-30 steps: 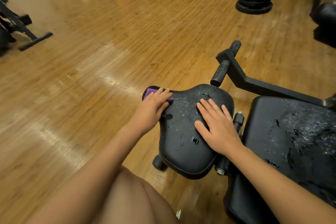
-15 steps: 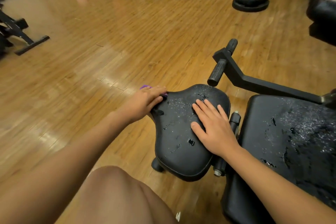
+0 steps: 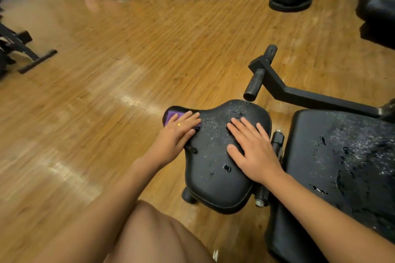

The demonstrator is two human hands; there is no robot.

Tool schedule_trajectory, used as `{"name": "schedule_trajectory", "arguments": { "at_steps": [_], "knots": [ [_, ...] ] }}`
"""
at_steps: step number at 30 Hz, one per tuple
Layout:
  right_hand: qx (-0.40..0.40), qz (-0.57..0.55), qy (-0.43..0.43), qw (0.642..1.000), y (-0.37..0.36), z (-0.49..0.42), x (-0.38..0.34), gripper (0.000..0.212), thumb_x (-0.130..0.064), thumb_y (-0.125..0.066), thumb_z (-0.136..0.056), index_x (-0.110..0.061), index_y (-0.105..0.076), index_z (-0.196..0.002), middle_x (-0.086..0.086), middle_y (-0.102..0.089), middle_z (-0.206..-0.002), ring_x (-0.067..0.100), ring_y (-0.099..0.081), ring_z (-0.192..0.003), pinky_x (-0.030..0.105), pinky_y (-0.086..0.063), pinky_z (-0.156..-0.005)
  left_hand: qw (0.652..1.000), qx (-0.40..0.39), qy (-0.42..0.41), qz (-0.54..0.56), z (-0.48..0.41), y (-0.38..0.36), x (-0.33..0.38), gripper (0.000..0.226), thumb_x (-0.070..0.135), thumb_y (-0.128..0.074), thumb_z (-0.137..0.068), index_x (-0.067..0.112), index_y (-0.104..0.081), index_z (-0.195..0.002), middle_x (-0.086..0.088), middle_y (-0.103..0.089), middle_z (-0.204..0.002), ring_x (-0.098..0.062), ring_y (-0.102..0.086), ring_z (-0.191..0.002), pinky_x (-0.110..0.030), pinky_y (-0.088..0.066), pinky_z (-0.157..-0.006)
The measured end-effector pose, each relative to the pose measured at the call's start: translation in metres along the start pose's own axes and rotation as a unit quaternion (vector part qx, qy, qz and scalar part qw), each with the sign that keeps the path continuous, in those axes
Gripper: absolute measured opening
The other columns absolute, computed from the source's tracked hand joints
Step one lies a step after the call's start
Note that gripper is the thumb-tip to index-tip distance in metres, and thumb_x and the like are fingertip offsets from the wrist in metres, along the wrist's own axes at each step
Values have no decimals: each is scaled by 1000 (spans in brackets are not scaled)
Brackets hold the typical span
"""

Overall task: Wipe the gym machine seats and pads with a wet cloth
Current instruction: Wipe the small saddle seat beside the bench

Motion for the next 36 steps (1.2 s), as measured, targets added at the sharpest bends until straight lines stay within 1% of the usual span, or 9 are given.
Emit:
{"name": "schedule_trajectory", "arguments": {
  "at_steps": [5, 10, 15, 19, 22, 25, 30, 33, 36],
  "knots": [
    [-3, 5, -6, 1000, -4, -3, 1, 61, -53, -29, -98, -30, -28, -154, -14, -18, -162, 4, -3, -150, 40, 1, -123, 998, 32, 58, 9, -33, 5, -8, 36, 19, -39, -107, 12, -53, -140, 2, -47, -150, -20, -29, -148, -30, -10, -115],
    [-7, 15, -7, 1000, -6, 1, -1, 62, -54, -28, -97, -30, -28, -154, -14, -18, -162, 5, -4, -150, 39, 3, -123, 970, 98, 199, 103, -5, -25, 28, 38, 16, -42, -106, 11, -50, -143, -2, -34, -159, -22, -10, -153, -50, -4, -122],
    [2, 13, -12, 1000, -3, 0, 0, 63, -54, -28, -96, -30, -29, -154, -14, -19, -162, 4, -4, -150, 38, 3, -123, 966, 109, 204, 114, 41, -47, 64, 45, 20, -41, -106, 15, -39, -151, 4, -23, -162, -11, -6, -151, -31, -10, -122],
    [-3, 7, -9, 1000, -4, 1, -1, 60, -51, -32, -98, -29, -29, -154, -13, -19, -162, 5, -4, -150, 39, 3, -123, 954, 160, 218, 129, 33, -38, 59, 51, 21, -43, -105, 13, -30, -154, 0, -21, -164, -12, -10, -152, -42, -18, -123],
    [-4, 10, -6, 1000, -3, 4, -2, 60, -51, -33, -98, -29, -29, -154, -13, -19, -162, 4, -4, -150, 39, 2, -123, 933, 209, 250, 150, 49, -41, 69, 55, 24, -50, -103, 11, -30, -153, -3, -15, -165, -5, -20, -147, -28, -25, -117],
    [-1, 4, -4, 1000, 0, 1, -2, 60, -51, -33, -98, -29, -31, -153, -13, -20, -162, 4, -5, -150, 38, 3, -123, 938, 193, 257, 131, 62, -49, 76, 47, 28, -47, -104, 17, -39, -150, 2, -14, -165, -7, -23, -147, -20, -23, -112],
    [-23, 17, -2, 1000, -2, 2, -2, 59, -49, -33, -100, -28, -27, -155, -11, -17, -163, 7, -3, -151, 38, 5, -122, 950, 155, 259, 86, 90, -66, 89, 53, 33, -44, -104, 26, -30, -155, 12, -8, -161, -2, -6, -147, -23, -16, -118],
    [-66, 17, -3, 998, 1, -4, -2, 60, -49, -32, -101, -28, -21, -156, -10, -11, -164, 8, 2, -151, 40, 7, -122, 948, 149, 272, 74, 77, -63, 84, 50, 28, -39, -106, 20, -31, -155, 1, -13, -165, -15, -10, -152, -37, -17, -123],
    [-104, -22, 3, 994, 15, -7, 4, 59, -48, -35, -101, -27, -25, -155, -8, -13, -164, 8, 0, -151, 42, 9, -121, 944, 146, 281, 88, 63, -57, 79, 48, 25, -37, -106, 16, -33, -154, -4, -14, -165, -21, -12, -153, -38, -13, -123]
  ]
}}
Point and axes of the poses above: each hand's wrist, its own z-axis away from the middle knuckle, its own y-axis out of the back of the hand, x = y × z, the point moved 4 cm from there along -z, towards the middle knuckle
